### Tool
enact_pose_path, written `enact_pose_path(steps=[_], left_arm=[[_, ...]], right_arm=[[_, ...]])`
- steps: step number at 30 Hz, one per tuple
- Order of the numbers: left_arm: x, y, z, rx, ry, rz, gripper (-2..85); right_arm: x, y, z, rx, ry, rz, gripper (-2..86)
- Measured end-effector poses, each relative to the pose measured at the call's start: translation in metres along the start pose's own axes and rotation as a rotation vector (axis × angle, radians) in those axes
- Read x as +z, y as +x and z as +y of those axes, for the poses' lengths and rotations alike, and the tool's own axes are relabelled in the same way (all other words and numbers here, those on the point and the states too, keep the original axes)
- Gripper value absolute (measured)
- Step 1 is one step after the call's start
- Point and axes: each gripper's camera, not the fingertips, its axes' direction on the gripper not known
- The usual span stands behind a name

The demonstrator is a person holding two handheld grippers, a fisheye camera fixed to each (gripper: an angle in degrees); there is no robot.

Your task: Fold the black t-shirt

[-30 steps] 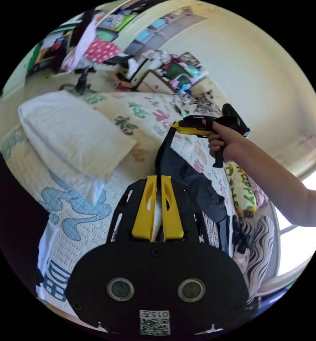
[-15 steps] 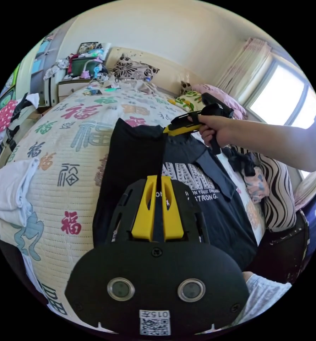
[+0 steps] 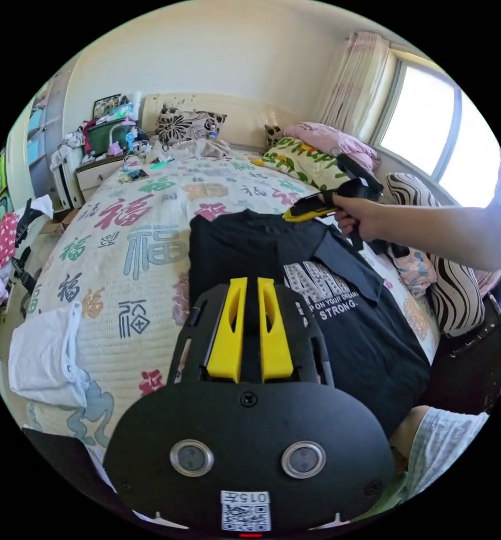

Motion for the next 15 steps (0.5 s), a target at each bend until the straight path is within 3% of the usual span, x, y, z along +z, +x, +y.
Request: enact_pose_path(steps=[5, 8, 11, 15], left_arm=[[0.086, -0.027, -0.011, 0.024, -0.175, -0.029, 4.0], [0.107, -0.044, -0.005, -0.005, -0.257, -0.069, 2.7], [0.104, -0.06, -0.012, -0.021, -0.273, -0.055, 2.7], [0.092, -0.08, -0.038, -0.056, -0.166, -0.042, 4.8]], right_arm=[[0.029, -0.019, -0.006, -0.026, -0.105, -0.084, 0.0], [0.034, -0.006, 0.002, 0.044, -0.171, -0.012, -0.6], [0.009, 0.011, 0.016, 0.099, -0.152, -0.066, -0.4], [-0.039, -0.008, 0.011, -0.017, -0.046, -0.148, 2.2]])
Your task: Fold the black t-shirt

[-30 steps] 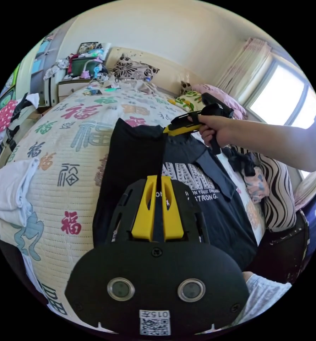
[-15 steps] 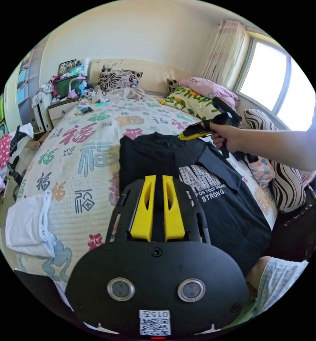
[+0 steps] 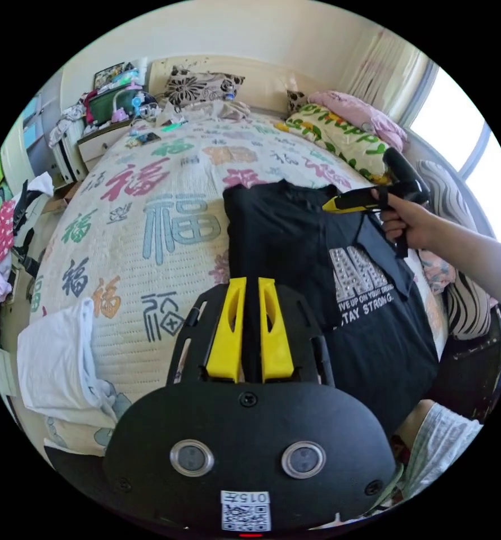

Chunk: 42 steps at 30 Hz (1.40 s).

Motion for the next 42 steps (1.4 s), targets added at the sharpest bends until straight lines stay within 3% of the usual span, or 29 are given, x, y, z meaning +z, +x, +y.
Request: enact_pose_path(steps=[3, 8, 13, 23, 28, 31, 34, 37, 42], left_arm=[[0.022, -0.022, -0.014, -0.1, -0.017, 0.013, 6.4], [0.065, -0.025, -0.002, -0.157, -0.059, 0.028, 6.7], [0.084, -0.035, 0.01, -0.216, -0.022, 0.04, 6.5], [0.102, -0.039, 0.01, -0.143, -0.058, 0.003, 5.9], [0.077, -0.047, -0.022, -0.072, 0.009, -0.005, 7.2], [0.083, -0.056, -0.089, 0.041, 0.059, 0.036, 10.2], [0.12, -0.061, -0.169, 0.121, 0.058, 0.101, 13.1], [0.177, -0.044, -0.239, 0.241, -0.054, 0.243, 12.8], [0.259, 0.026, -0.287, 0.517, -0.296, 0.15, 13.1]], right_arm=[[0.005, -0.031, -0.033, -0.113, -0.031, -0.063, 8.3], [0.056, -0.069, -0.098, -0.22, -0.284, -0.03, 11.2], [0.1, -0.086, -0.124, -0.246, -0.571, -0.038, 2.6], [0.084, -0.085, -0.093, -0.218, -0.414, 0.046, 4.2], [-0.022, -0.061, -0.036, -0.174, -0.152, 0.004, 6.4], [-0.081, -0.026, 0.013, -0.159, -0.09, 0.161, 8.2], [-0.118, 0.012, 0.051, -0.11, -0.11, 0.347, 9.8], [-0.131, 0.033, 0.073, -0.135, -0.151, 0.441, 11.4], [-0.118, 0.053, 0.085, -0.191, -0.288, 0.5, 11.8]])
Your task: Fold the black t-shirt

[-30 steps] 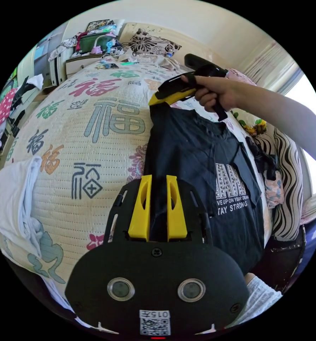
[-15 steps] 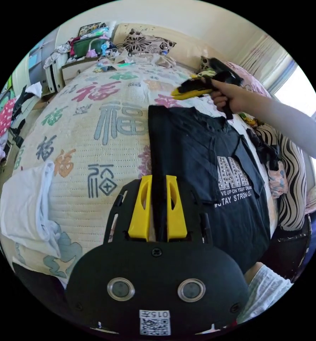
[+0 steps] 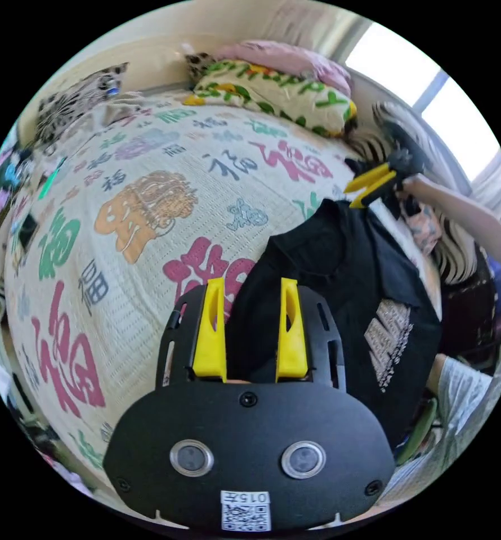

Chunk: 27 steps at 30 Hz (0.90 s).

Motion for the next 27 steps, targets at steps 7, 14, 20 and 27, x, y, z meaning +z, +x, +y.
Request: enact_pose_path(steps=[7, 14, 20, 27], left_arm=[[0.021, 0.018, -0.015, 0.022, -0.122, 0.014, 5.7], [-0.052, 0.075, 0.019, 0.051, 0.034, -0.037, 0.9], [-0.143, 0.175, 0.106, 0.163, 0.205, -0.093, 0.5], [-0.196, 0.311, 0.227, 0.274, 0.297, -0.111, 0.4]], right_arm=[[0.028, -0.018, 0.036, -0.12, -0.101, 0.022, 1.9], [0.007, -0.027, 0.103, -0.074, 0.043, 0.002, -0.2], [-0.029, -0.064, 0.218, -0.107, 0.223, -0.036, -0.5], [-0.029, -0.128, 0.368, -0.214, 0.261, -0.093, -0.5]])
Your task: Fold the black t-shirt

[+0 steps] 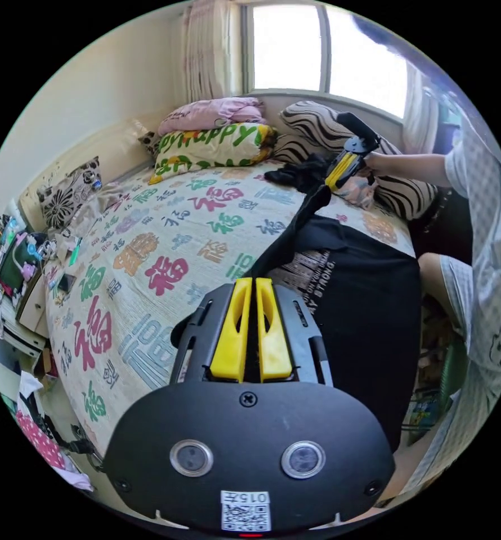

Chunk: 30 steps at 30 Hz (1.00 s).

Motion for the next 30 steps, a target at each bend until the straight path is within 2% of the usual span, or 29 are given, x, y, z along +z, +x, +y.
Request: enact_pose_path(steps=[4, 10, 17, 23, 26, 30], left_arm=[[-0.028, 0.097, 0.053, 0.04, -0.008, 0.025, 0.4], [-0.068, 0.225, 0.122, 0.054, -0.061, 0.096, 0.4], [-0.117, 0.35, 0.152, 0.226, -0.166, 0.092, 0.4], [-0.125, 0.405, 0.16, 0.318, -0.226, 0.063, 0.9], [-0.106, 0.409, 0.162, 0.303, -0.319, 0.046, 1.7], [-0.109, 0.403, 0.165, 0.302, -0.47, 0.036, 3.7]], right_arm=[[0.01, -0.061, 0.079, -0.068, -0.051, -0.033, -0.6], [0.039, -0.132, 0.183, -0.024, -0.121, -0.097, -0.6], [0.056, -0.199, 0.252, -0.165, -0.3, -0.008, -0.6], [0.087, -0.216, 0.297, -0.249, -0.42, 0.113, -0.1], [0.11, -0.203, 0.312, -0.199, -0.454, 0.141, 1.2], [0.132, -0.181, 0.333, -0.105, -0.602, 0.139, 3.9]])
